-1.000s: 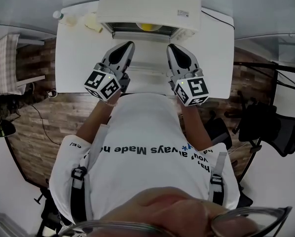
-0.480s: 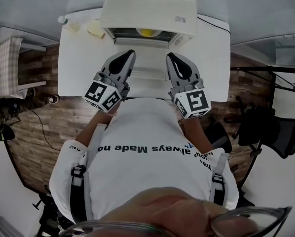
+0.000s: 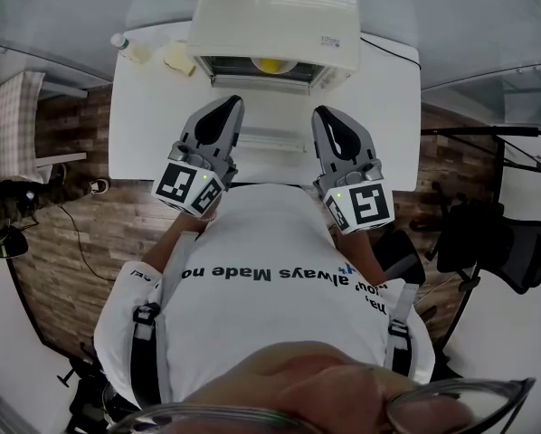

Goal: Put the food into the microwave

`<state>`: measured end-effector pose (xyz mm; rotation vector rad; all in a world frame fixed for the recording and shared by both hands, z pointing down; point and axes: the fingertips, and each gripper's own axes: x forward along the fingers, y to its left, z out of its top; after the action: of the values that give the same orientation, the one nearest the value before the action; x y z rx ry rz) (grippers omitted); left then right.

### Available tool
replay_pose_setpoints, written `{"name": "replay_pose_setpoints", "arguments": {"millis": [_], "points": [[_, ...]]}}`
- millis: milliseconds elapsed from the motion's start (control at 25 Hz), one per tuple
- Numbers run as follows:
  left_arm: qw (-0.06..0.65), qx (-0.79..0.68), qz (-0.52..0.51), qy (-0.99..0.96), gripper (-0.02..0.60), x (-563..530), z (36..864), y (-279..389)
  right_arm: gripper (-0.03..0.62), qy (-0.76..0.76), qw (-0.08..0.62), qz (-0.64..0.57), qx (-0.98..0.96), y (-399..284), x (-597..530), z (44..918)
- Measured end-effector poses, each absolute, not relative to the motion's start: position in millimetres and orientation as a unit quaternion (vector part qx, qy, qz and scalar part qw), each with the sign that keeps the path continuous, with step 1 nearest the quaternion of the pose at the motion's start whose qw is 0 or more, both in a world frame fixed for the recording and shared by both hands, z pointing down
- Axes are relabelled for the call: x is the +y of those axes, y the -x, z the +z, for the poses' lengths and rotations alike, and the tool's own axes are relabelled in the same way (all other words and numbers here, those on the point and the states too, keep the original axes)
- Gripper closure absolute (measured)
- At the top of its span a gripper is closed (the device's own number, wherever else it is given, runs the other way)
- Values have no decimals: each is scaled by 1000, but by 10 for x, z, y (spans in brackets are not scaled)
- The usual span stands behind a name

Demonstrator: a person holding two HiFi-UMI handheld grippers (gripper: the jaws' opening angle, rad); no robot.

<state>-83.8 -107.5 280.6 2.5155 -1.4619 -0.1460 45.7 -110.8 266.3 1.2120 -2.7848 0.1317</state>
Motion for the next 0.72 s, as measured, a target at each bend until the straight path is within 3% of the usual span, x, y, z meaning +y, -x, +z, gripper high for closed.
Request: {"name": "replay_pose_setpoints", "arguments": {"millis": [720], "points": [[107, -511, -56, -851, 571, -1061, 2762, 865, 576, -408, 48, 38, -911, -530, -1118, 2634]]}}
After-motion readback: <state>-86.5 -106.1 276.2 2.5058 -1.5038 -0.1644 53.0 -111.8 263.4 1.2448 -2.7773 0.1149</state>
